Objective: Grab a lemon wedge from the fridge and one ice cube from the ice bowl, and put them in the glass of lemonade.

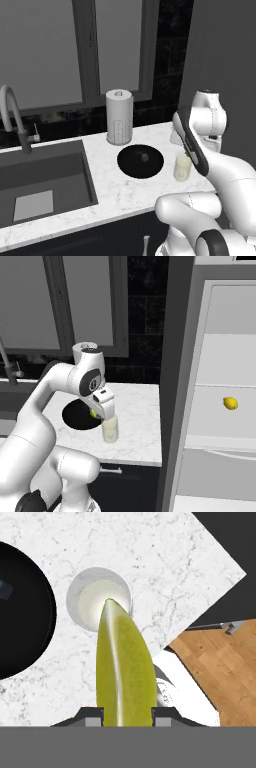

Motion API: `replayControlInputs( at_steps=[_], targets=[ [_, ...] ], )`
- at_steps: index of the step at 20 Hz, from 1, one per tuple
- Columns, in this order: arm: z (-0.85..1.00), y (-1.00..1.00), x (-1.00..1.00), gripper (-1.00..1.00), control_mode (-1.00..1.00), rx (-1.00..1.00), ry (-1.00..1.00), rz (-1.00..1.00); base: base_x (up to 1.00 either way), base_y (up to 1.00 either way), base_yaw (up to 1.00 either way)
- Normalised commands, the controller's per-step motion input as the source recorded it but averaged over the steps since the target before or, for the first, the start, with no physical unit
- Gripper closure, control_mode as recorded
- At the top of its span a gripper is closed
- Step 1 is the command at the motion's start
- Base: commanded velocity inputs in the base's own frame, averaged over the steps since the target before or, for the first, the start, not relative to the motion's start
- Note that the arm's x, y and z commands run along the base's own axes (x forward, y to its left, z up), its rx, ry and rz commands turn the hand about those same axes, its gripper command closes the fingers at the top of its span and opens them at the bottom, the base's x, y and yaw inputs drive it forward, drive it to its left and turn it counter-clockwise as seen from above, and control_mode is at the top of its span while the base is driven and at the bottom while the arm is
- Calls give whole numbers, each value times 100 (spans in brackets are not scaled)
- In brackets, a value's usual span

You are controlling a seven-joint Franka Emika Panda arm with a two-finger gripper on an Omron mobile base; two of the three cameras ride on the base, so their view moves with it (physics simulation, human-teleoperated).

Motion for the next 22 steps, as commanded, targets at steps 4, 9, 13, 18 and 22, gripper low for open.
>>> replayControlInputs(
  at_steps=[4, 9, 13, 18, 22],
  targets=[
    [-2, 0, 27, 100, -100, 0, 0, 0, 0, 0, 0],
    [0, 0, 19, 100, -100, 0, 0, 0, 0, 0, 0],
    [0, 0, 8, 100, -100, 0, 0, 0, 0, 0, 0],
    [0, 0, 4, 100, -100, 0, 0, 0, 0, 0, 0],
    [0, 0, 9, 100, -100, 0, 0, 0, 0, 0, 0]
  ],
)
